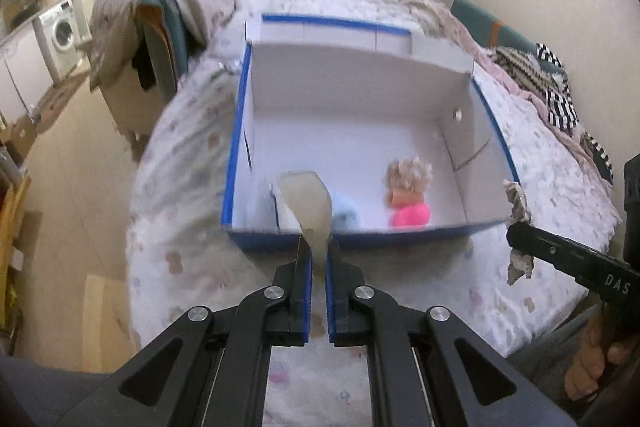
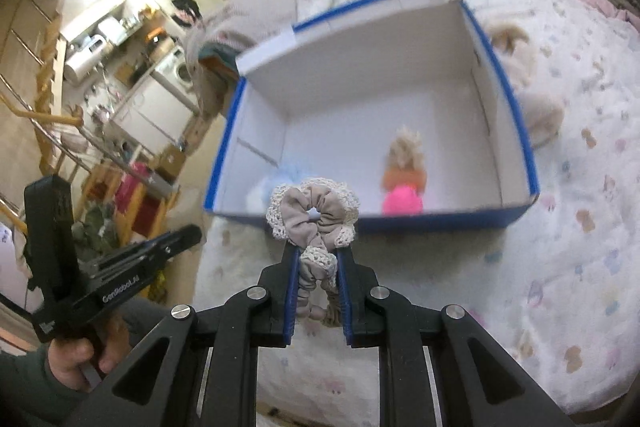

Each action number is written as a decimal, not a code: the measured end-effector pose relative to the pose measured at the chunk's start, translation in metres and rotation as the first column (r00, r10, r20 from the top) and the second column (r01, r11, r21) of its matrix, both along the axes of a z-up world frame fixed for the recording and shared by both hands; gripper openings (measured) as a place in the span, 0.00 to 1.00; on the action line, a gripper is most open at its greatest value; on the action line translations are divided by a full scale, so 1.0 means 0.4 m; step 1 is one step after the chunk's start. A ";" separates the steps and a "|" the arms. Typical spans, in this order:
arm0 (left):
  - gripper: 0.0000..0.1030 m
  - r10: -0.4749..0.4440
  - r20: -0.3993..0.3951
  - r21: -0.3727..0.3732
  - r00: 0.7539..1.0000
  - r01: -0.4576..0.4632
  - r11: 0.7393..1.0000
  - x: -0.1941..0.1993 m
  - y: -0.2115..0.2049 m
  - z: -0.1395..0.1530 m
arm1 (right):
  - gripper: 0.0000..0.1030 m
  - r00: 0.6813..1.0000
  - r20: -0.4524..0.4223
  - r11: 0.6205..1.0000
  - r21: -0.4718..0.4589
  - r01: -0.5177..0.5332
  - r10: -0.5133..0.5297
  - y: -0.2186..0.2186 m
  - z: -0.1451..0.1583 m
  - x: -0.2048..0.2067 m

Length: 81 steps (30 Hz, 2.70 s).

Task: Organize soft objects
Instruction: 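Carry the scrunchie and translucent piece into the box and open both grippers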

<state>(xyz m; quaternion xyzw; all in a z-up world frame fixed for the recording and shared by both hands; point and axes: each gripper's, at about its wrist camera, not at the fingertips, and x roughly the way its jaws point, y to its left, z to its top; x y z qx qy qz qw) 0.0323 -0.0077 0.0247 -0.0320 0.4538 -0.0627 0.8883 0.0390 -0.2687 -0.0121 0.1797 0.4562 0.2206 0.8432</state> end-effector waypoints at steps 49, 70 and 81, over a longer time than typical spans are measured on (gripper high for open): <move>0.06 0.073 0.018 0.101 0.997 -0.074 0.992 0.279 -0.033 -0.121 | 0.19 0.993 -0.072 0.978 -0.192 0.084 -0.099 0.025 -0.090 0.280; 0.73 0.093 0.162 0.107 0.982 -0.111 0.988 0.236 -0.042 -0.050 | 1.00 0.986 0.029 0.983 -0.077 0.168 -0.167 0.001 -0.040 0.270; 0.73 0.158 0.197 0.112 0.968 -0.182 0.977 0.209 0.006 -0.009 | 1.00 0.968 0.142 0.971 -0.089 0.221 -0.208 0.013 0.007 0.245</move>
